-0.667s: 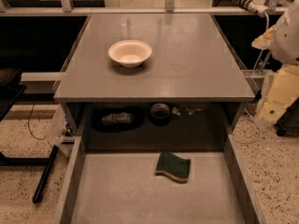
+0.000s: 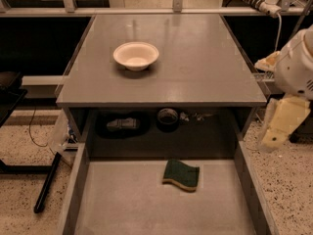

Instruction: Pick sponge from top drawer and place on counter

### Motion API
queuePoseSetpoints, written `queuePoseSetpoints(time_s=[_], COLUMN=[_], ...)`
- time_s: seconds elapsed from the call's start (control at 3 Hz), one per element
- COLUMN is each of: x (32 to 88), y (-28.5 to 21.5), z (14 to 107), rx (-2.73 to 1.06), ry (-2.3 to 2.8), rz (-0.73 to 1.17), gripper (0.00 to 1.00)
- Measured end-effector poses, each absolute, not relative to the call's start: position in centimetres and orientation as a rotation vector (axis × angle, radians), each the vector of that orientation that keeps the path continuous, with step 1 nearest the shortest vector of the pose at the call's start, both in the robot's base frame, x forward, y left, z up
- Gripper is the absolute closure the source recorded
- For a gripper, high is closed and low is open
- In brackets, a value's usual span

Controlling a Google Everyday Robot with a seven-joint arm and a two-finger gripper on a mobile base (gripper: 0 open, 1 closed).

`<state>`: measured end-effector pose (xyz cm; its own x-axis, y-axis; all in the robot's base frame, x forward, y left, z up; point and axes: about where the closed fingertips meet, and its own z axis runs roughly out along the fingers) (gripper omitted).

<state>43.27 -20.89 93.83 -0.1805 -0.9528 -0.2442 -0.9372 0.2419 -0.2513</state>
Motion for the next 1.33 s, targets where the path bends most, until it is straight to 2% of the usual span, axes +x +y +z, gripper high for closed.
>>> queuePoseSetpoints(time_s=[1.0,1.33], x=[42.1,42.1], y=[-20.7,-20.7], z=[78.0,78.0], rx=[-1.608,-1.608], ry=[2.055,2.055], rz=[0.185,0.185], gripper=[0.00,0.00])
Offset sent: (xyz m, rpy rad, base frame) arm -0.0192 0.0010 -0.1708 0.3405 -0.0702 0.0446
